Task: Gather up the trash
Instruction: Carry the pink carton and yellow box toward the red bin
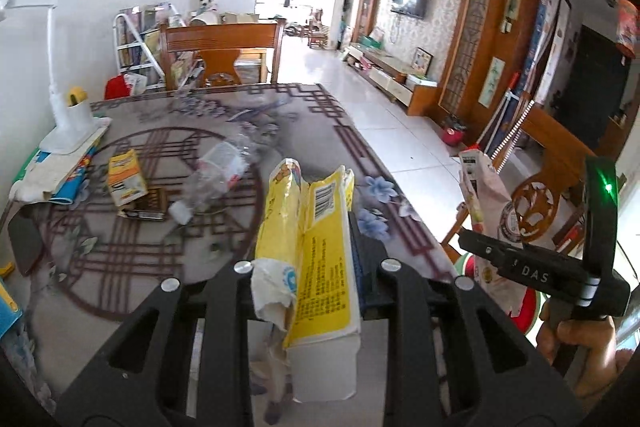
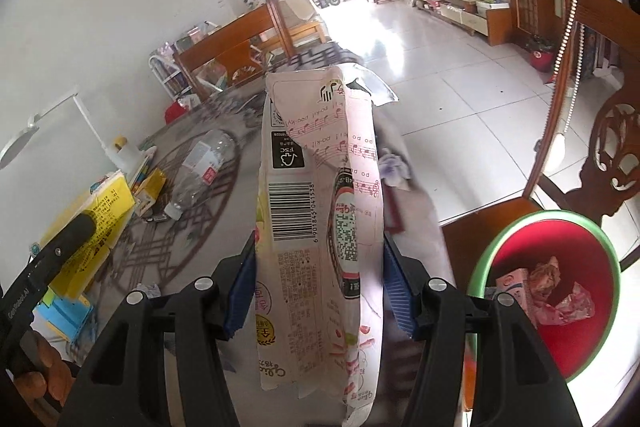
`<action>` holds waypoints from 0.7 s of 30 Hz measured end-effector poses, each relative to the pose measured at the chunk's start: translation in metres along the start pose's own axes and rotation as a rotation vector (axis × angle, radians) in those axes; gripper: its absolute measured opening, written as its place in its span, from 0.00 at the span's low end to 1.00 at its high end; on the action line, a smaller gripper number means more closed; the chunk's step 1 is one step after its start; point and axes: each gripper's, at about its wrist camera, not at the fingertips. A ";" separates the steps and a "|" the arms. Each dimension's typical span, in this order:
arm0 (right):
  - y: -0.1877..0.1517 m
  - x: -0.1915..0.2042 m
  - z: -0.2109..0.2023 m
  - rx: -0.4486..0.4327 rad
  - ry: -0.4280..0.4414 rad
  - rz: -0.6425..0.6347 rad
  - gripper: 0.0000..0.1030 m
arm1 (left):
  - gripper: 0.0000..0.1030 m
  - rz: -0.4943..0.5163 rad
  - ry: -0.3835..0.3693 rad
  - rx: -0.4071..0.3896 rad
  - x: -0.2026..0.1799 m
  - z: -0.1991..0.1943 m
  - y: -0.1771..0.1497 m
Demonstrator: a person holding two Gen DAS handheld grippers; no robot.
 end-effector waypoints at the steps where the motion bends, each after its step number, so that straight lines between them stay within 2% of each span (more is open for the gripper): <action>1: 0.000 -0.005 -0.003 -0.003 -0.004 0.010 0.53 | 0.25 0.005 -0.006 0.005 -0.004 0.002 -0.001; 14: 0.001 -0.042 -0.012 -0.010 -0.048 0.122 0.54 | 0.25 0.055 -0.127 0.055 -0.066 0.026 -0.008; 21: 0.003 -0.071 -0.021 -0.026 -0.101 0.204 0.54 | 0.25 0.071 -0.199 0.096 -0.095 0.043 -0.012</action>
Point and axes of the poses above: each gripper's, at about its wrist camera, not at the fingertips, and z roughly the way its jaws point, x to its left, y to its top, and after that the axes turned 7 degrees about -x, right-handed
